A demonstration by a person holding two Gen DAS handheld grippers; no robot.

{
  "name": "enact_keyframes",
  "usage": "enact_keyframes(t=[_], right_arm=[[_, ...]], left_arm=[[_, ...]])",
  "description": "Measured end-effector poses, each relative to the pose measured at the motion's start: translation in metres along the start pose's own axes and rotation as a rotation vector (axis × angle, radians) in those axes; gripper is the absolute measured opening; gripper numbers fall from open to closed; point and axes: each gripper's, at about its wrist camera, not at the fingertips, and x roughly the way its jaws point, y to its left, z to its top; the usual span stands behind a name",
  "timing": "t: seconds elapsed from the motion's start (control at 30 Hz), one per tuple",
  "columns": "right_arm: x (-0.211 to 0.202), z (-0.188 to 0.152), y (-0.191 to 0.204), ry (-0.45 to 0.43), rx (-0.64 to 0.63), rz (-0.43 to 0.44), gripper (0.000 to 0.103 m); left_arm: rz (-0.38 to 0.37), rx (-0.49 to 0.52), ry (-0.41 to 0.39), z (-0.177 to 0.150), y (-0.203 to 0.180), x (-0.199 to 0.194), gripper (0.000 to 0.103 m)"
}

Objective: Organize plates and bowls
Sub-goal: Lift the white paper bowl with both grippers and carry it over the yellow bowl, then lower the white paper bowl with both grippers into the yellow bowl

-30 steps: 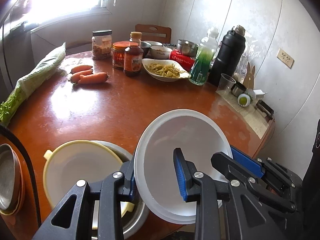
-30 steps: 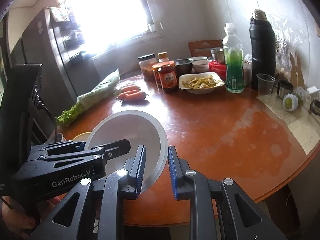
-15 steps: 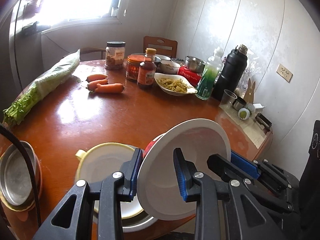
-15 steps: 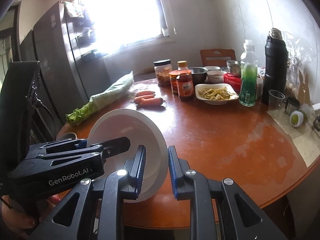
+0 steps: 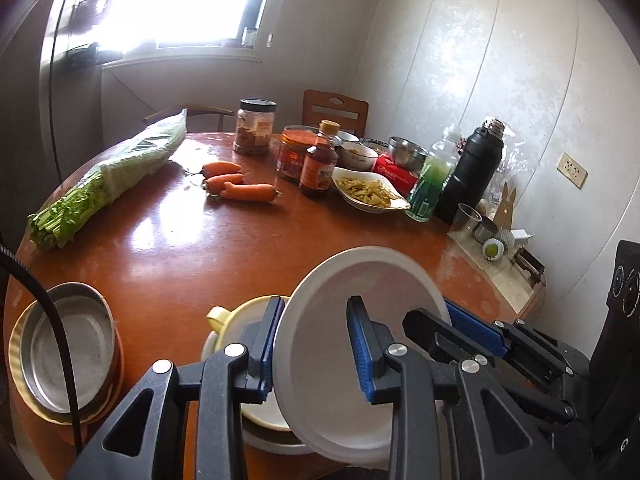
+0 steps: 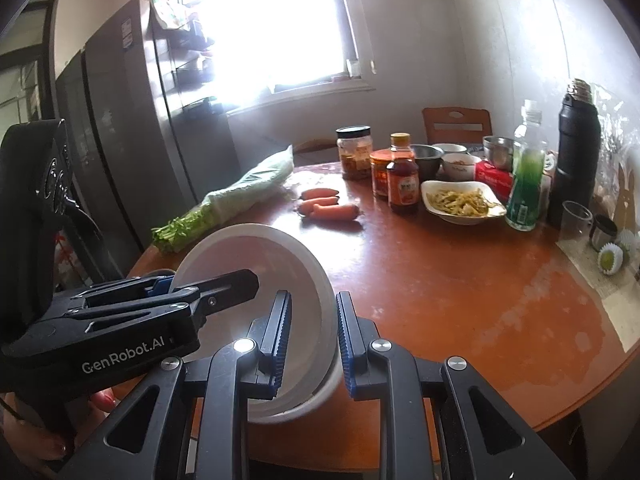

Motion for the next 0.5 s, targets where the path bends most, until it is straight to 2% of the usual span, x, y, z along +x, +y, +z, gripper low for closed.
enact_keyframes(t=[0.33,0.5], right_arm=[[0.014,0.011,0.024,-0.01,-0.024,0.056,0.023],[0.021,0.01,0.024,0.001,-0.017,0.07,0.023]], left_arm=[[0.039,-0.007,-0.018,0.001,0.022,-0.014,0.032],[0.042,-0.014,-0.002,-0.002,0.027,-0.009,0.032]])
